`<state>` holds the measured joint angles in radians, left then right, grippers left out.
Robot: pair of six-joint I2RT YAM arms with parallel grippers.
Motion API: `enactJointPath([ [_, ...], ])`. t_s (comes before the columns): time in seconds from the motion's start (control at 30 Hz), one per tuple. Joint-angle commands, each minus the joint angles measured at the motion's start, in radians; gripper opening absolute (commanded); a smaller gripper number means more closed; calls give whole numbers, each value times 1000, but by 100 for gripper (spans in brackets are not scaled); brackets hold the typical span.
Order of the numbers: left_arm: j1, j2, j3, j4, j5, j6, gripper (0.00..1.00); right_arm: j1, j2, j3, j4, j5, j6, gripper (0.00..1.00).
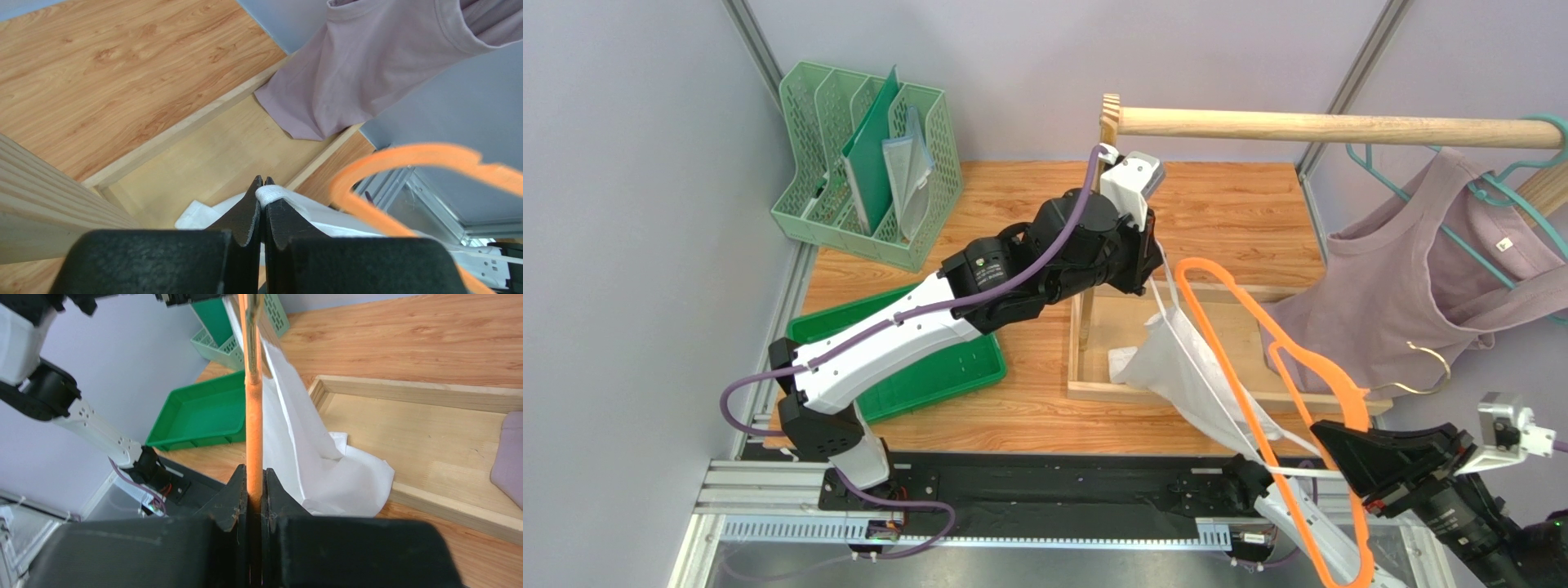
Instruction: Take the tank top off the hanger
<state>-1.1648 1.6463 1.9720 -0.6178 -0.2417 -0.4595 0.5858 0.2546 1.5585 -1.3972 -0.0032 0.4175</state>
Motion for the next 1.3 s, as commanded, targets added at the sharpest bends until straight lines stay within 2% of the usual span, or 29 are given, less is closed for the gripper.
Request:
enactJointPath([
  [0.0,2,-45,-28,16,-22,-21,0,11,-37,35,-255,127,105,0],
  [0.17,2,-49,-70,36,2,-30,0,26,-96,-93,-152,201,262,0],
  [0.3,2,-59,-119,88,35,-36,0,28,-167,-256,74,267,423,0],
  [0.53,2,-69,-171,112,111,-44,0,31,-132,-485,404,388,454,0],
  [0.73,2,-69,-209,153,168,-28,0,29,-32,-622,680,509,396,0],
  [0.87,2,-49,-187,141,165,-18,0,29,78,-661,839,565,328,0],
  [1.0,2,-16,-133,109,171,7,0,29,166,-647,934,548,276,0],
  [1.27,2,9,-94,136,272,139,1,28,268,-578,940,465,248,0],
])
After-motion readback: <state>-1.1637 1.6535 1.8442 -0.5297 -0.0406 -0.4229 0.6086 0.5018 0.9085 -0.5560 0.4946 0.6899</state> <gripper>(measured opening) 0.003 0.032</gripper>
